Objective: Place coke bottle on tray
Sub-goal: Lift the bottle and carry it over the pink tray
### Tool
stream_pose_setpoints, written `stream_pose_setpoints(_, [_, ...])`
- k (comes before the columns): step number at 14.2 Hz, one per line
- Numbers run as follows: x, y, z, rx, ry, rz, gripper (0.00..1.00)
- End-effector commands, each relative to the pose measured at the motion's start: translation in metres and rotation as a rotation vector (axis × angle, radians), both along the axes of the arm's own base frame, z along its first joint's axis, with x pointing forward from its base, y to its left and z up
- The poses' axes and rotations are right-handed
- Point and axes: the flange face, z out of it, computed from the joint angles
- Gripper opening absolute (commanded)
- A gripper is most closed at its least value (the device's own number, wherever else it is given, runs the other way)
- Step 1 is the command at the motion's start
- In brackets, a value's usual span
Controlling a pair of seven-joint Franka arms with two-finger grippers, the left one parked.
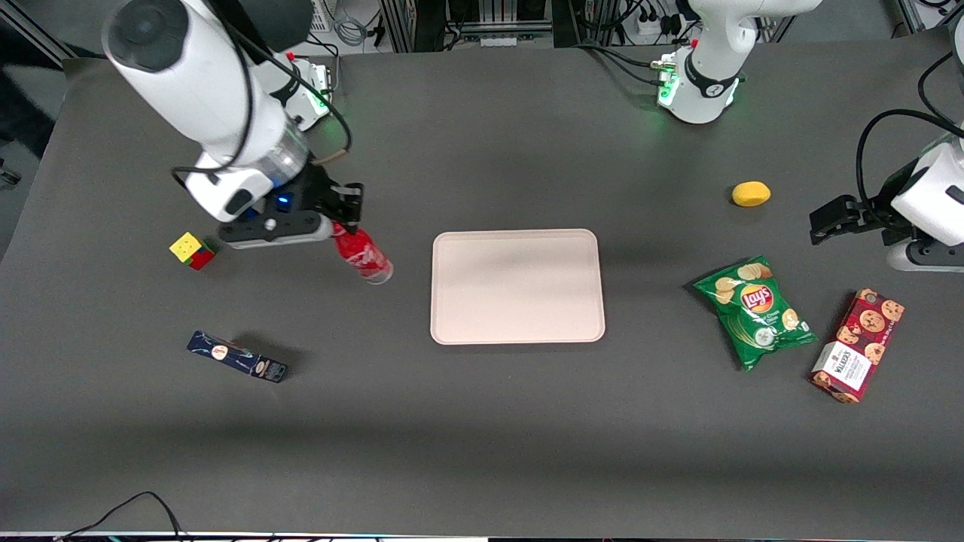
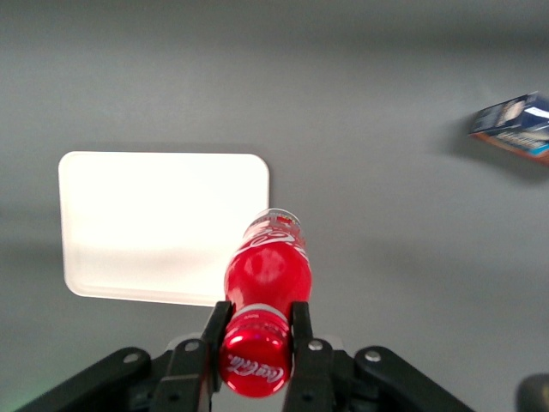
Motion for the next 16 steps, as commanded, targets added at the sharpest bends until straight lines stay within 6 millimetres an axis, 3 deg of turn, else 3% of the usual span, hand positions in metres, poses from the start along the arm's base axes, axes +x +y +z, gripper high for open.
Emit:
stream_pose_setpoints(1, [0.015,0.064,-0.027,0.018,0.060,-0.062,0.00])
stream_pose_setpoints(3, [0.017,0.093,-0.050,-0.004,0.067,-0.068,0.00])
stream_pose_setpoints(8, [0.007,0.145,-0.125,-0.070,0.098,-0.112,0.00])
stream_pose_setpoints(13, [0.014,0.155,-0.191,-0.069,0.076,-0.111,0.00])
stream_pose_setpoints(16, [0.011,0.152,-0.218,-0.068,0.076,-0.109,0.00])
